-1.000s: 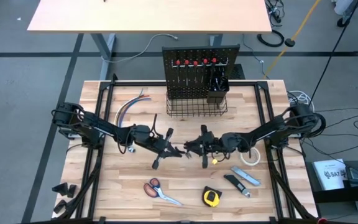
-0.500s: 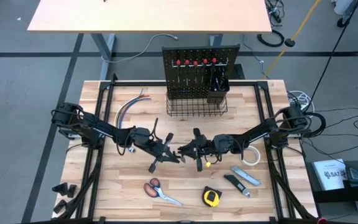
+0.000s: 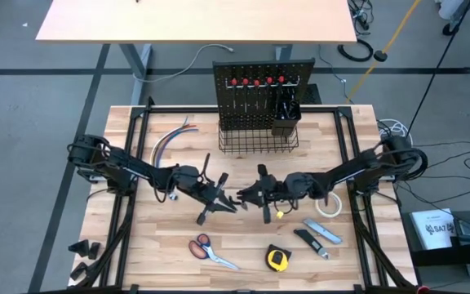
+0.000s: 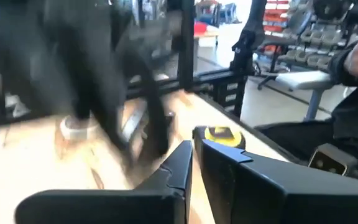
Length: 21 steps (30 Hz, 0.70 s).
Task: Hang tools onto peg board
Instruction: Put the plier into the black bin on the pegboard
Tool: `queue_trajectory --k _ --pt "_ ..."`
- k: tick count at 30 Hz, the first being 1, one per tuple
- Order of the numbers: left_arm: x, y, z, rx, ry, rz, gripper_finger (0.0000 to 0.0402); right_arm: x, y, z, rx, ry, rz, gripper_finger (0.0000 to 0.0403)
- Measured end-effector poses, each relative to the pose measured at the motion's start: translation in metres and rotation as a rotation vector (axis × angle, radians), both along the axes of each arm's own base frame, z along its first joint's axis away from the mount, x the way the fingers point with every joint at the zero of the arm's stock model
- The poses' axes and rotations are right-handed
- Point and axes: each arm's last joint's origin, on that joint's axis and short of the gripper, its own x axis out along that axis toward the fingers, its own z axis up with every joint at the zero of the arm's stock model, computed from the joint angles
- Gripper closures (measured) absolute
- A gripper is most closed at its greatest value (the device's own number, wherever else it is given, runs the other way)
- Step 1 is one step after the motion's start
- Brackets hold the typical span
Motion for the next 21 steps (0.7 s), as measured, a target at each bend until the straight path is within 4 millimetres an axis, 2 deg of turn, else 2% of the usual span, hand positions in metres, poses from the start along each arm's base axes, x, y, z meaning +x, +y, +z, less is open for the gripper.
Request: queue_trajectory --k 4,8,17,21 --pt "-0.001 -0.001 -0.005 -0.001 0.053 -0.050 0.0361 -0.011 0.002 0.008 -0.021 0.036 0.016 0.0372" --pt "-0.001 0.003 -0.007 0.002 0.076 -0.025 0.0361 -0.016 0.006 0.011 -0.038 0.060 0.034 0.0372" --pt "-0.001 0.008 -0.008 -0.017 0.091 0.015 0.0360 -0.017 0.006 0.008 -0.046 0.085 0.012 0.0372" --pt "-0.002 0.003 -0.011 0.009 0.110 -0.008 0.0360 -0.017 0.005 0.008 -0.048 0.087 -0.003 0.0372"
